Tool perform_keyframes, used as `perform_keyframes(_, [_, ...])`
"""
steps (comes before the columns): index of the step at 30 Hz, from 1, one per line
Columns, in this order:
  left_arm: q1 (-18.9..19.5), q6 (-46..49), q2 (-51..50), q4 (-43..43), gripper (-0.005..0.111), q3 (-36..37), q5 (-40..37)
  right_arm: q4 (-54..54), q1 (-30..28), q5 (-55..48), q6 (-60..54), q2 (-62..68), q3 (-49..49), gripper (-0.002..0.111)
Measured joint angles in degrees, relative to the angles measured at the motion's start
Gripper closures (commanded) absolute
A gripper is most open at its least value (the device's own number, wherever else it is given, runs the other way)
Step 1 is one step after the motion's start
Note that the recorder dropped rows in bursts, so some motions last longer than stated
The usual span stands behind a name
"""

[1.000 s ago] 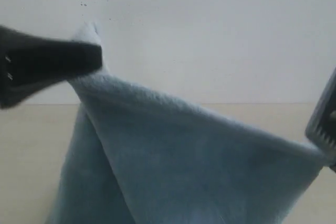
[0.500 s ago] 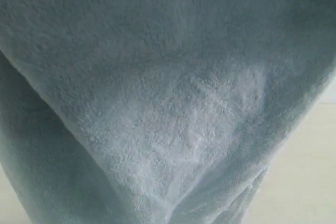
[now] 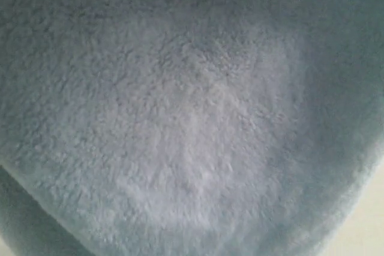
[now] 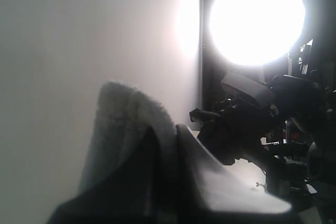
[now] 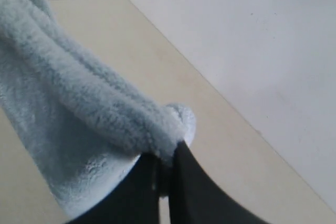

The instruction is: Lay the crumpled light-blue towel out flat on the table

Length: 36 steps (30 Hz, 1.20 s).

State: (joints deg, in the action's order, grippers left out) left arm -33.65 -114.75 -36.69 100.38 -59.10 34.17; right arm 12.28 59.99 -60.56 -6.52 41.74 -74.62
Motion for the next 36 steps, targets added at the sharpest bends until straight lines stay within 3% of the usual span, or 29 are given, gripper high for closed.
perform_keyframes(6, [0.0, 1.2, 0.0, 0.0, 0.100, -2.1, -0.6, 0.6, 0.0, 0.8, -1.9, 0.5, -3.4, 0.108])
perform_keyframes(26, [0.0, 3.5, -5.6, 0.3, 0.100, -17.4, -1.9, 5.5, 0.0, -4.8, -9.1, 12.0, -30.7, 0.108])
perform_keyframes(36, [0.0, 5.7, -7.9, 0.0, 0.100, -20.0, -5.7, 12.3, 0.0, -8.7, -9.8, 12.1, -35.6, 0.108])
